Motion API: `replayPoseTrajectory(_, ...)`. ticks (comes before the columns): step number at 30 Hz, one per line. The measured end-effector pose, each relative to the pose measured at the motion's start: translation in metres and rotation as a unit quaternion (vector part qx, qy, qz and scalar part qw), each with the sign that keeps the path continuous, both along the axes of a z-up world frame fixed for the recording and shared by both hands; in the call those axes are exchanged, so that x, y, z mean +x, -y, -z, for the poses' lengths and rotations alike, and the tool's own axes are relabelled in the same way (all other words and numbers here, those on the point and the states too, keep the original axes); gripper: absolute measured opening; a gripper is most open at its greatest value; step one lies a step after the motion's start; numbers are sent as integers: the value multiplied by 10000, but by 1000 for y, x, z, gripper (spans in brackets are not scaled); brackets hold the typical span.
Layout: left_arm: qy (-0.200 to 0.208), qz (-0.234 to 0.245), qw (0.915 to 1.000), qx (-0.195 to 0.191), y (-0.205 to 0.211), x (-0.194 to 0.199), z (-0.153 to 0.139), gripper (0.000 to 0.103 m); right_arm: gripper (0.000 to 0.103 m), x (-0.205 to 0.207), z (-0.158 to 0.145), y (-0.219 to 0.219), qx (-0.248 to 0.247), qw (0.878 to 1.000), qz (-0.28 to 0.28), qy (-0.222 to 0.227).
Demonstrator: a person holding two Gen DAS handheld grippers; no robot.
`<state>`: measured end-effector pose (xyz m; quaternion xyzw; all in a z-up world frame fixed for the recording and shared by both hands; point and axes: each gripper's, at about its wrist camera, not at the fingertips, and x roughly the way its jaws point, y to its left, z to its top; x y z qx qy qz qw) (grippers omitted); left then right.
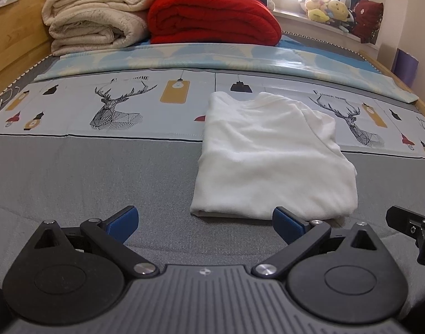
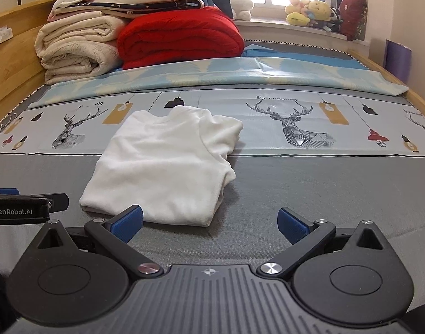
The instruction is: Fold small clothes
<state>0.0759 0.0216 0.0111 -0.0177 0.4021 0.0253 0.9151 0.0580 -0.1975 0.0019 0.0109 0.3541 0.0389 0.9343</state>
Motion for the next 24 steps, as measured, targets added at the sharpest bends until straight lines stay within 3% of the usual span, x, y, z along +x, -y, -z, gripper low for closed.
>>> replayPoseTrajectory(24,32,5,10000,-22,-2,1,0,103,102,1,-1,-5,42,10000,-33,34)
